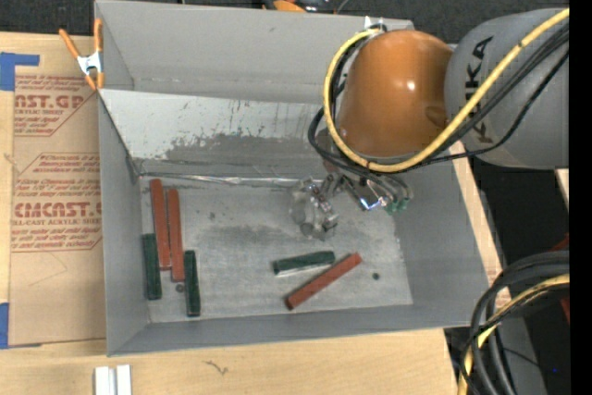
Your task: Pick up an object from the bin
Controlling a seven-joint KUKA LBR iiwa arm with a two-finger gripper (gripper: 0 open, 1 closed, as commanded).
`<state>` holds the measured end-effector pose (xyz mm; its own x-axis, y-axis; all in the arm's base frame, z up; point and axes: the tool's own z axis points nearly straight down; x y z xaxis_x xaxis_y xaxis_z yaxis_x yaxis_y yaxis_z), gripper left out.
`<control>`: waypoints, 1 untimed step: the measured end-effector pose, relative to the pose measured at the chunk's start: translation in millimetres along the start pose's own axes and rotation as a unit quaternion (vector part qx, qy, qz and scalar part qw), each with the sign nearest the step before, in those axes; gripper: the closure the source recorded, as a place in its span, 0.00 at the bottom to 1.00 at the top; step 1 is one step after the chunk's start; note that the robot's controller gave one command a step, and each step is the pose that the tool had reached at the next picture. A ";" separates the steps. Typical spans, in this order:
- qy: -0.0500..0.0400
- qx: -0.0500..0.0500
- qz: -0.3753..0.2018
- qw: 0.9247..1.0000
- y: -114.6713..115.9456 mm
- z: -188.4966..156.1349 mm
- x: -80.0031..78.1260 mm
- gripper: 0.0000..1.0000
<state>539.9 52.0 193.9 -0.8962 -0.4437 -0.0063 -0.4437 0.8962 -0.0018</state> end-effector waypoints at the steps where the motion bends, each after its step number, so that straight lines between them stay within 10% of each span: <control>1: 0.002 -0.001 0.001 1.000 0.5 1.6 0.8 0.00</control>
Offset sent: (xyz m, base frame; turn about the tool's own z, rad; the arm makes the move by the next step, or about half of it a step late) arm 0.0000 0.0000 0.0000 0.0000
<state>538.9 52.1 192.3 -0.8966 -0.4428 -0.0030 -0.4428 0.8966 0.0006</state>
